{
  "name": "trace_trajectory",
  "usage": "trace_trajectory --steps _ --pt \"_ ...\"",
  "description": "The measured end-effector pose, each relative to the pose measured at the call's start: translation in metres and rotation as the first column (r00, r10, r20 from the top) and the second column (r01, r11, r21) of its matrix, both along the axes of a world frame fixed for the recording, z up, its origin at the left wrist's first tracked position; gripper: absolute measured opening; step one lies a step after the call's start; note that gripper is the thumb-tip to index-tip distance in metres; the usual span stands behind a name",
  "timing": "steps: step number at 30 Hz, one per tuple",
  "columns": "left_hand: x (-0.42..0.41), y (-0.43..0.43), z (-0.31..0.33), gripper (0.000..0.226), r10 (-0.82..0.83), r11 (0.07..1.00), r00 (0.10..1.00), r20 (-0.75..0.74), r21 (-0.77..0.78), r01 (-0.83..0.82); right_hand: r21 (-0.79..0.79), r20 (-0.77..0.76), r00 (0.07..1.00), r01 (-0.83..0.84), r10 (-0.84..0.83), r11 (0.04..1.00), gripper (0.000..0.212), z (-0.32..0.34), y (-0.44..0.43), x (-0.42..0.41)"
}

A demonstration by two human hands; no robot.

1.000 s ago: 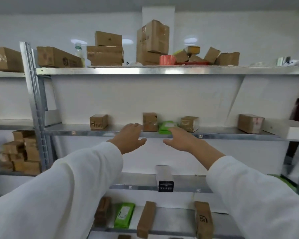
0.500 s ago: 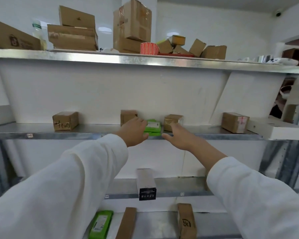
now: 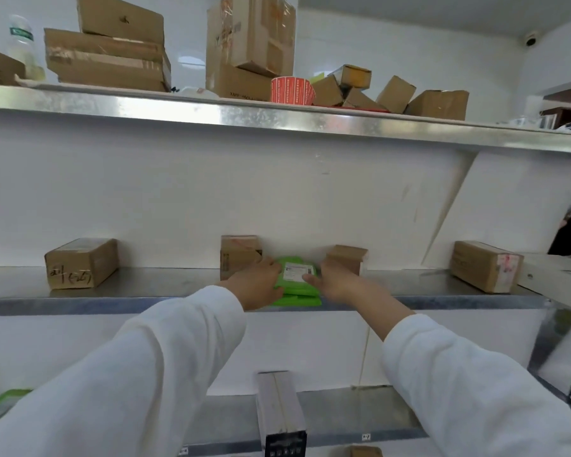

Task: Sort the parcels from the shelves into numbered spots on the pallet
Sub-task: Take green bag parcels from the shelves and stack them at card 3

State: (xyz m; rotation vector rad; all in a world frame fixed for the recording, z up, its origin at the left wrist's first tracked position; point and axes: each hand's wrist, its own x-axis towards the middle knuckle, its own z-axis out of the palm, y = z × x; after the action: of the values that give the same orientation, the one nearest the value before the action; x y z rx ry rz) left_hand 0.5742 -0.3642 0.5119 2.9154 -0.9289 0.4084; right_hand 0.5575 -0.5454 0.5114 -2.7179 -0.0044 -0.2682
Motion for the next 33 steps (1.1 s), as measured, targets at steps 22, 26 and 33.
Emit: trace_trajectory --steps 22,26,33 --pt "0.067 -0.059 -0.036 0.037 0.061 0.777 0.9 -0.432 -0.545 -0.314 0.556 -0.197 0.98 0.097 0.018 0.825 0.057 -0.036 -0.012 0.102" --pt "0.071 -0.059 -0.037 0.034 0.05 0.643 0.884 -0.465 -0.663 -0.384 0.765 -0.135 0.99 0.085 0.029 0.639 0.049 -0.052 -0.001 0.095" --pt "0.064 -0.068 -0.048 0.026 0.055 0.453 0.873 -0.484 -0.767 -0.454 0.884 -0.066 0.996 0.085 -0.057 0.459 0.041 -0.057 -0.002 0.086"
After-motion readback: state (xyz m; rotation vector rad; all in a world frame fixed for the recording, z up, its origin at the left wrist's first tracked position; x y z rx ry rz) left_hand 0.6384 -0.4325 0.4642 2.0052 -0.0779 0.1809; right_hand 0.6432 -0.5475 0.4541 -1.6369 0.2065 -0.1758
